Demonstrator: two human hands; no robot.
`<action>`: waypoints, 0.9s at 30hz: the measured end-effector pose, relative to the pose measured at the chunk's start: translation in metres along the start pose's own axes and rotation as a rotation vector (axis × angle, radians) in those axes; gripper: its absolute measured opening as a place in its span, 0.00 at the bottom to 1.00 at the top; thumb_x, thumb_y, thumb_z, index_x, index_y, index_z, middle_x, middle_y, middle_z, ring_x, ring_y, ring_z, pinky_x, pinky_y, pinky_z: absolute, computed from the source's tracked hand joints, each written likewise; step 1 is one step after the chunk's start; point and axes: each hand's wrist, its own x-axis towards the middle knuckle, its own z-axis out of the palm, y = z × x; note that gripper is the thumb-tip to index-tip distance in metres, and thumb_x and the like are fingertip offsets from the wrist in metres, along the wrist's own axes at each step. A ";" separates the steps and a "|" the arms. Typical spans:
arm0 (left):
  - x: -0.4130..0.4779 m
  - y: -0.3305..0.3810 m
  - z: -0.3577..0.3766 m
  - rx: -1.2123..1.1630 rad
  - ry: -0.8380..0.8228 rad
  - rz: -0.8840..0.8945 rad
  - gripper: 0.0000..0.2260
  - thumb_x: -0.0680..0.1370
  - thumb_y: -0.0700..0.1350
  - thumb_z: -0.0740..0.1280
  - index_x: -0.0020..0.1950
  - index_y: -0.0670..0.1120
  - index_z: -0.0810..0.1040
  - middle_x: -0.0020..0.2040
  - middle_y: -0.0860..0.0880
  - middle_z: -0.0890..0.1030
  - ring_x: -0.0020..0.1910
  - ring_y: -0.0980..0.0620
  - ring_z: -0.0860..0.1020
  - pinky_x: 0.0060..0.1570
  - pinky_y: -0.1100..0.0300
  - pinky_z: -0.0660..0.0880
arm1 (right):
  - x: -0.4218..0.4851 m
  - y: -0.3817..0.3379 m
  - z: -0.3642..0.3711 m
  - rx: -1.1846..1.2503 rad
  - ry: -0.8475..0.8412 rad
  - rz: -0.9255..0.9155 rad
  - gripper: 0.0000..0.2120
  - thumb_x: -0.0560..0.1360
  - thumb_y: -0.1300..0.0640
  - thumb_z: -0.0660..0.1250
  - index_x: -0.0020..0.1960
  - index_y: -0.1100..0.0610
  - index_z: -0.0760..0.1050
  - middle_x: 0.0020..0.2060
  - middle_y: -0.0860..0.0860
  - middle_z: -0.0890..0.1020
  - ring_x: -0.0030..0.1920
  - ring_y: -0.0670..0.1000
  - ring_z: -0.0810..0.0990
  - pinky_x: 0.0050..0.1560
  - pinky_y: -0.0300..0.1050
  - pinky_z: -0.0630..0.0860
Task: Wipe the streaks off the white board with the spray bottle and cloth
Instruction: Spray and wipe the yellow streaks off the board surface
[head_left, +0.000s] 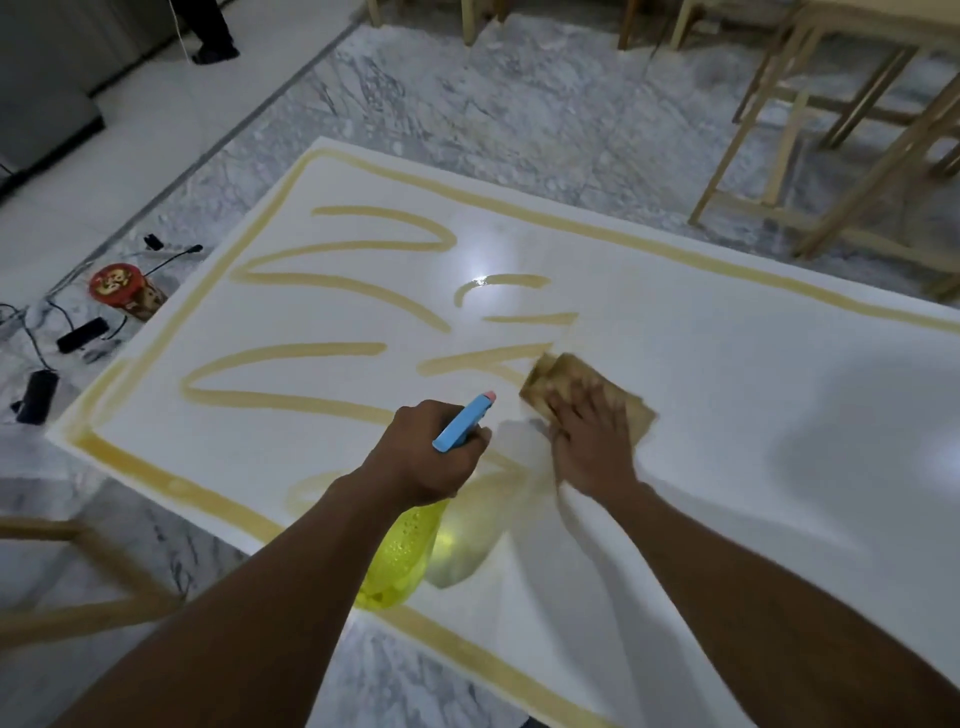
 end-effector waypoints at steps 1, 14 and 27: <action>-0.002 -0.001 -0.001 0.010 0.002 0.005 0.18 0.81 0.49 0.67 0.37 0.38 0.71 0.29 0.45 0.76 0.29 0.40 0.84 0.36 0.49 0.81 | -0.015 -0.011 0.011 0.015 -0.054 -0.010 0.28 0.78 0.51 0.54 0.78 0.46 0.63 0.80 0.53 0.61 0.81 0.61 0.53 0.75 0.67 0.51; -0.148 -0.061 -0.036 -0.004 0.011 0.067 0.17 0.81 0.49 0.67 0.34 0.45 0.72 0.31 0.45 0.77 0.29 0.42 0.85 0.28 0.61 0.77 | -0.168 -0.157 -0.022 1.030 -0.197 0.377 0.14 0.83 0.57 0.58 0.66 0.50 0.76 0.60 0.53 0.81 0.56 0.51 0.80 0.56 0.48 0.76; -0.093 -0.007 -0.025 0.086 -0.114 0.146 0.14 0.79 0.48 0.66 0.45 0.36 0.77 0.40 0.36 0.83 0.34 0.42 0.85 0.39 0.50 0.82 | -0.107 -0.093 -0.090 2.096 -0.198 0.499 0.23 0.79 0.58 0.56 0.73 0.63 0.70 0.67 0.64 0.77 0.64 0.67 0.79 0.63 0.68 0.75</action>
